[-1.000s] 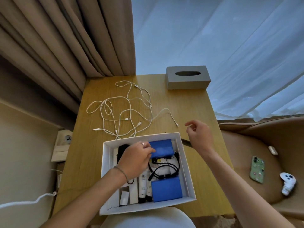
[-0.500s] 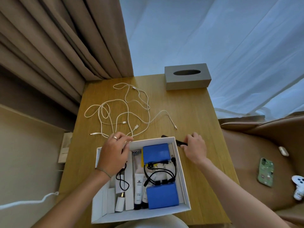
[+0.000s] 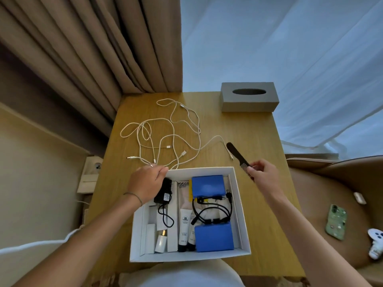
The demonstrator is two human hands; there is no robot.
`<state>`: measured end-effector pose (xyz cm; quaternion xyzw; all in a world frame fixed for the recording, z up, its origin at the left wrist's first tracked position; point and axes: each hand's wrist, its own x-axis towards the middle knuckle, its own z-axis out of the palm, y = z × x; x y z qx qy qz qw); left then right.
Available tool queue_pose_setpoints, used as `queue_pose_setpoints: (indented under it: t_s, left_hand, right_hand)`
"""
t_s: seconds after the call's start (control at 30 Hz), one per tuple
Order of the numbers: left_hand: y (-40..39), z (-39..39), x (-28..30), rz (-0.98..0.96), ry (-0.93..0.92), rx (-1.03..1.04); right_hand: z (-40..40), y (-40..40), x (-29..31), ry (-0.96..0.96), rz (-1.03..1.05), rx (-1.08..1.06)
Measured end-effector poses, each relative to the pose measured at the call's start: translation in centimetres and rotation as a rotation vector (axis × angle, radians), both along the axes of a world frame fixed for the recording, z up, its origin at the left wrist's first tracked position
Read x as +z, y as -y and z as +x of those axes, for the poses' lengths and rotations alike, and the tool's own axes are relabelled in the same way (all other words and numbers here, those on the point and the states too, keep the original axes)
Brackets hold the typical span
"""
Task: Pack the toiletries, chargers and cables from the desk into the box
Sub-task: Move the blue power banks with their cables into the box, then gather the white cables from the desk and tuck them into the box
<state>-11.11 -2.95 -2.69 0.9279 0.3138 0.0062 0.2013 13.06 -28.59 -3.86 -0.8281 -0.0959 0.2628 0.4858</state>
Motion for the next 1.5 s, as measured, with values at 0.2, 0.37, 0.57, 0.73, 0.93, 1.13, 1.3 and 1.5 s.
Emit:
queue_pose_setpoints:
  t_s: [0.2, 0.37, 0.57, 0.73, 0.93, 1.13, 1.3, 1.5]
  left_hand:
    - [0.4, -0.3, -0.8, 0.083, 0.077, 0.004]
    - [0.2, -0.4, -1.2, 0.091, 0.094, 0.000]
    - [0.2, -0.6, -1.3, 0.077, 0.105, -0.002]
    - [0.0, -0.7, -1.5, 0.079, 0.116, -0.001]
    - [-0.5, -0.6, -1.1, -0.081, 0.195, 0.054]
    - [-5.2, 1.9, 0.4, -0.210, 0.135, 0.229]
    - [-8.5, 4.6, -0.6, -0.277, -0.042, 0.335]
    - [-10.4, 7.8, -3.3, -0.375, -0.213, 0.410]
  right_hand:
    - [-4.6, -0.2, 7.8, -0.028, 0.082, 0.132]
    - [-8.9, -2.5, 8.0, -0.301, -0.093, 0.404]
    - [-14.3, -5.6, 2.2, -0.252, -0.399, 0.474]
    - [-16.4, -6.9, -0.1, -0.034, -0.554, 0.490]
    - [-16.8, -7.4, 0.8, 0.099, -0.646, 0.524]
    - [-13.8, -11.3, 5.6, 0.320, -0.457, 0.463]
    - [-10.3, -15.5, 7.0, 0.296, -0.331, 0.446]
    - [-7.4, -18.1, 4.7, 0.274, -0.292, 0.472]
